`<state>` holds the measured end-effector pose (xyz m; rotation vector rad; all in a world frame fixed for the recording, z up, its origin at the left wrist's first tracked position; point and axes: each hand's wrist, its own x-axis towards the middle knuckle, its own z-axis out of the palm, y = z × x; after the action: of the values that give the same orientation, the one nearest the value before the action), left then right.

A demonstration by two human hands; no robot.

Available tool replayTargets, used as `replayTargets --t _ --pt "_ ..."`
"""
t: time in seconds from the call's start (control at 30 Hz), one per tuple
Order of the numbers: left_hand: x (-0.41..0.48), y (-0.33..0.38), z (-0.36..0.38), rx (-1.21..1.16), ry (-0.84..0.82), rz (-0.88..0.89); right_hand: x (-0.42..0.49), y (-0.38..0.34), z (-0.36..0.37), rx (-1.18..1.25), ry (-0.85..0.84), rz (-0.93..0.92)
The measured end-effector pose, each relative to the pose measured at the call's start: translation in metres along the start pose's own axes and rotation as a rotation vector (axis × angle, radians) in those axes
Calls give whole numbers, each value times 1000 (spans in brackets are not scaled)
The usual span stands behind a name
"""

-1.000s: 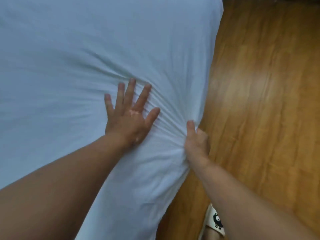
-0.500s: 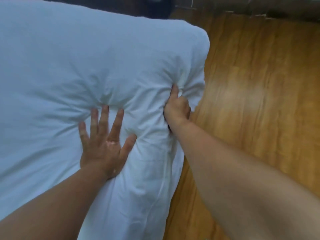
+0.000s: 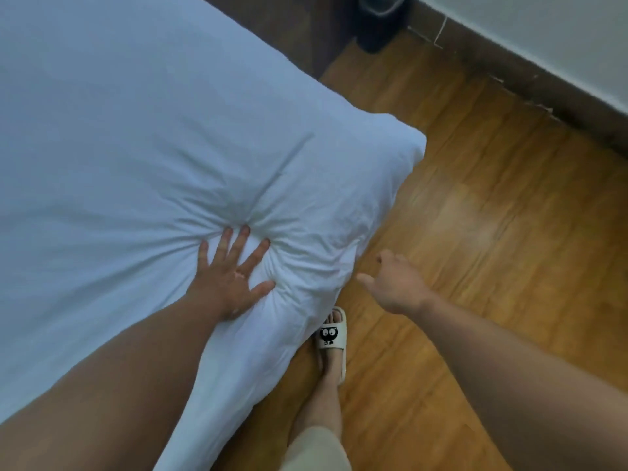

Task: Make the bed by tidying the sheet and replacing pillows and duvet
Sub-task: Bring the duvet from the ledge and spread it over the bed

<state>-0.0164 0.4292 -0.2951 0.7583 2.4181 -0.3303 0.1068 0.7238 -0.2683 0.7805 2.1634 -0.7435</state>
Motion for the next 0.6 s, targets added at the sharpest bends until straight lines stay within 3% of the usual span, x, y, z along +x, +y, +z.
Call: replayTargets --t 0.13,0.27,0.43,0.6 --pt "-18 24 -47 -140 -282 -69 -20 -7 -97 -42 5 -97" --pt "-47 45 -103 -613 -386 -148 -53 12 -197 -16 59 -116" --pt "-45 88 -191 -1018 -314 -542 -60 76 -324 -249 27 -67" --pt "15 145 -284 -1277 -157 -615 1 117 -438 -262 -15 -30"
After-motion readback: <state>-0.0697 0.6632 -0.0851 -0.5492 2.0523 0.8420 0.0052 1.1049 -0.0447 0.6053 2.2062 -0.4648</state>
